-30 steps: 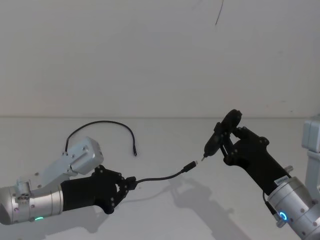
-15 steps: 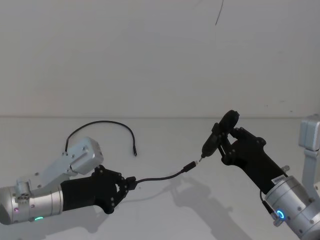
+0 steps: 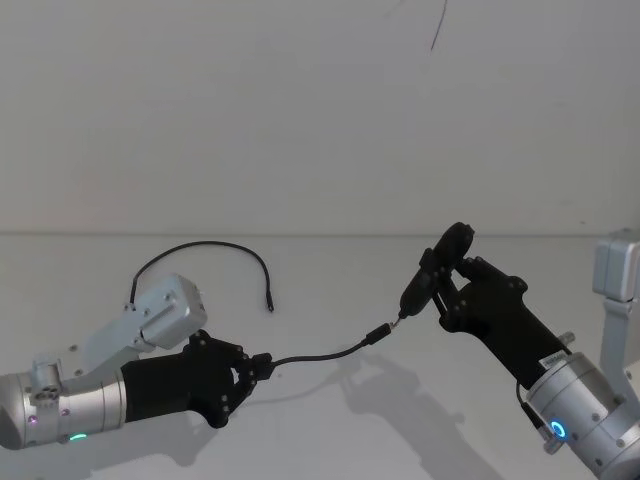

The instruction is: Pick up the data cable with the one hand.

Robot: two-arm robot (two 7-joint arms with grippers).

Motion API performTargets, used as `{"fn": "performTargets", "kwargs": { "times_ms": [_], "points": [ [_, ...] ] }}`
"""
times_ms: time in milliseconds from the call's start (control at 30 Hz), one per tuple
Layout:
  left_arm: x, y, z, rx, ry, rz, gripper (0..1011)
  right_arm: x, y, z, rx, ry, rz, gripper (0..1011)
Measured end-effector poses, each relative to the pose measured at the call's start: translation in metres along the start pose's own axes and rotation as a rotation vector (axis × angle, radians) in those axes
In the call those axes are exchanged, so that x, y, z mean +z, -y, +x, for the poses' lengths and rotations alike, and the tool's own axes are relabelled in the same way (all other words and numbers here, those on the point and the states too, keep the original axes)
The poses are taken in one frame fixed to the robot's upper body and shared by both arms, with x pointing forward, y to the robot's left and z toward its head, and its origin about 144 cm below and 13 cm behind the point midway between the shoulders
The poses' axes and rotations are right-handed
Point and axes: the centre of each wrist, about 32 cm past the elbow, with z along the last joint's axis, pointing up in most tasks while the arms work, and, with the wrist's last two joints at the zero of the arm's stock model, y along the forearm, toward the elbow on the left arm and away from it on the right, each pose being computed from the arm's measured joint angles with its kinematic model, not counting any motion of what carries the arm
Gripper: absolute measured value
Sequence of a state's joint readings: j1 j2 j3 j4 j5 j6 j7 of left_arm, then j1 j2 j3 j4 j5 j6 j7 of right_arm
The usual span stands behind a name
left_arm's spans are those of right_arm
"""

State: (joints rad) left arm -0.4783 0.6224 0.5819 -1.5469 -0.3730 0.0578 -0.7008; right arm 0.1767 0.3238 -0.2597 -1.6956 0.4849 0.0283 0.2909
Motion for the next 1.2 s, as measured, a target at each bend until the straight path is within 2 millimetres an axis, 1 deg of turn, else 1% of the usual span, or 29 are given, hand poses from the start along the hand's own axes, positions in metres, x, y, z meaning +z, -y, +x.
{"fn": "performTargets", "kwargs": {
  "times_ms": [1200],
  "points": [
    [0.0000,0.0000,0.0000,0.000,0.000,0.000,32,-0.0014,-0.0004,-0.0005,0.007,-0.005,-0.012,263]
  ]
}}
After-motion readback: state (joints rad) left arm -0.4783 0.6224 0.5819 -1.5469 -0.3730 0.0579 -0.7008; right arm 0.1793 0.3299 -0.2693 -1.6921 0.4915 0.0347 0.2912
